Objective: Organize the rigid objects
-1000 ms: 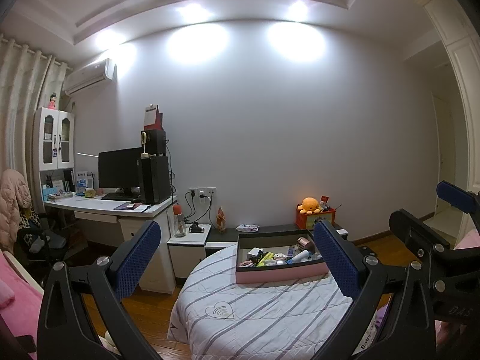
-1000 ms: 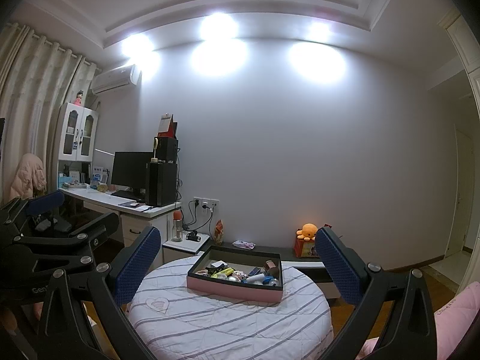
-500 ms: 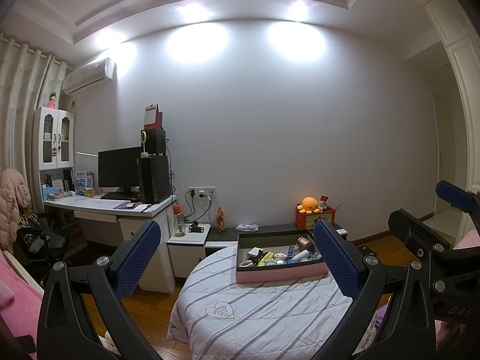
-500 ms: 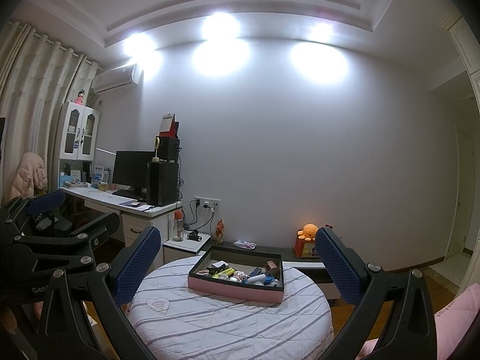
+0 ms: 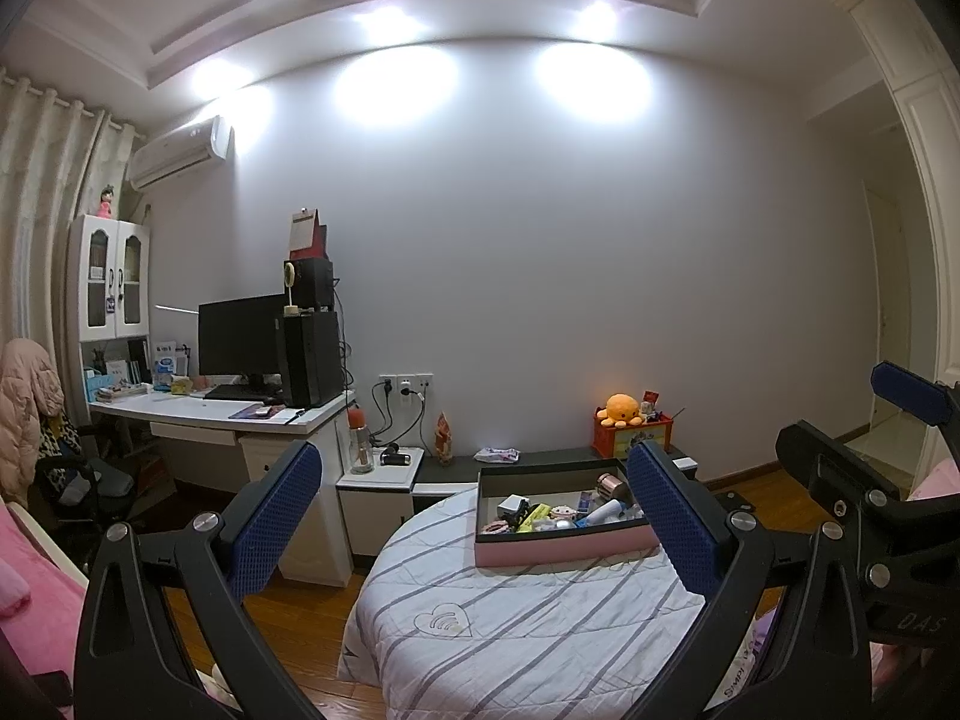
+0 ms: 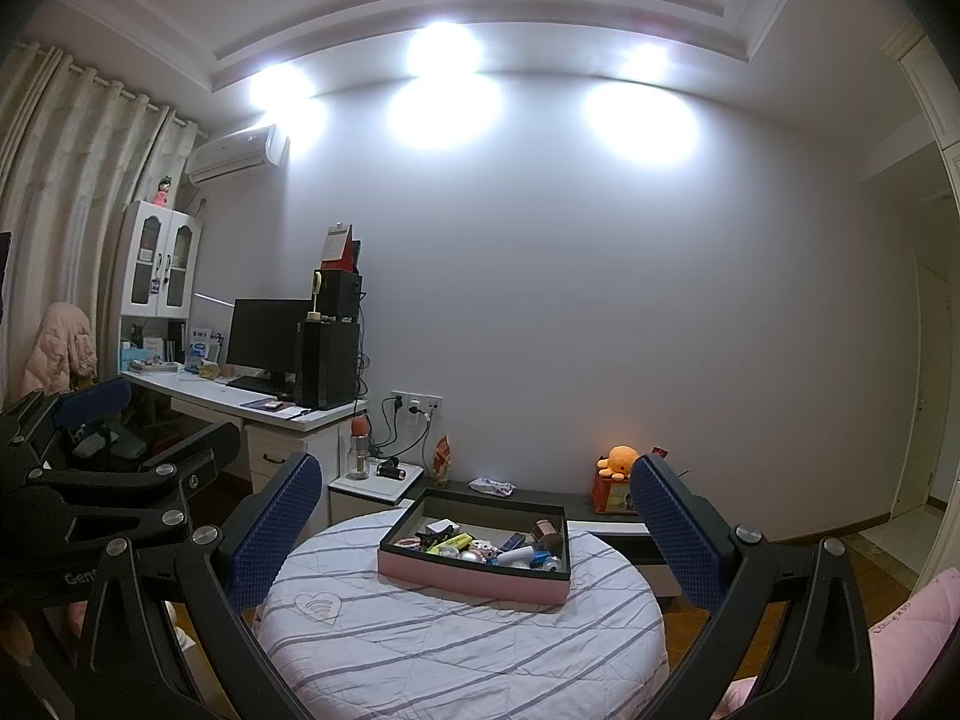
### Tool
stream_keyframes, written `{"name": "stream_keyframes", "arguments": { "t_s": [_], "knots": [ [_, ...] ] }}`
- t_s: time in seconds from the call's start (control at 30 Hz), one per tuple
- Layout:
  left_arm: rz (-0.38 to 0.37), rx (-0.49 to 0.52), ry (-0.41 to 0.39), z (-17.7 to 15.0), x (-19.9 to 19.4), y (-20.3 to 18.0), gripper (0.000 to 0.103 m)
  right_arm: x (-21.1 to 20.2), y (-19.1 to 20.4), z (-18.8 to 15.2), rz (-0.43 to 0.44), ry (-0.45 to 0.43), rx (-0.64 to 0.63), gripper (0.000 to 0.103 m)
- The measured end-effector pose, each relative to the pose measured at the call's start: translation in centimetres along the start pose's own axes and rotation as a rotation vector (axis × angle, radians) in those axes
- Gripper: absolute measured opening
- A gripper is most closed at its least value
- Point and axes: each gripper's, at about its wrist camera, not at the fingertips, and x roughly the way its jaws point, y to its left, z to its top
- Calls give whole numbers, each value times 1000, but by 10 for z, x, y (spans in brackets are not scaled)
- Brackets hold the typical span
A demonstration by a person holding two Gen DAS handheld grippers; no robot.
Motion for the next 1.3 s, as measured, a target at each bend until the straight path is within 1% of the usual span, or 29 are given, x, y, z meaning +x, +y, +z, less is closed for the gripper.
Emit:
{"name": "stream_keyframes", "arguments": {
  "t_s": [0.33, 0.7, 0.83, 1.3],
  "knots": [
    [-9, -5, 1, -2, -1, 2, 103, 0, 0, -1, 4, 12, -1, 103],
    [-28, -4, -27, -3, 0, 1, 103, 2, 0, -1, 2, 12, -2, 103],
    [-18, 5, -42, -4, 0, 0, 103, 4, 0, -1, 4, 17, -1, 103],
    [-16, 10, -23, -5, 4, 0, 103, 6, 2, -7, 5, 33, -2, 103]
  ]
}}
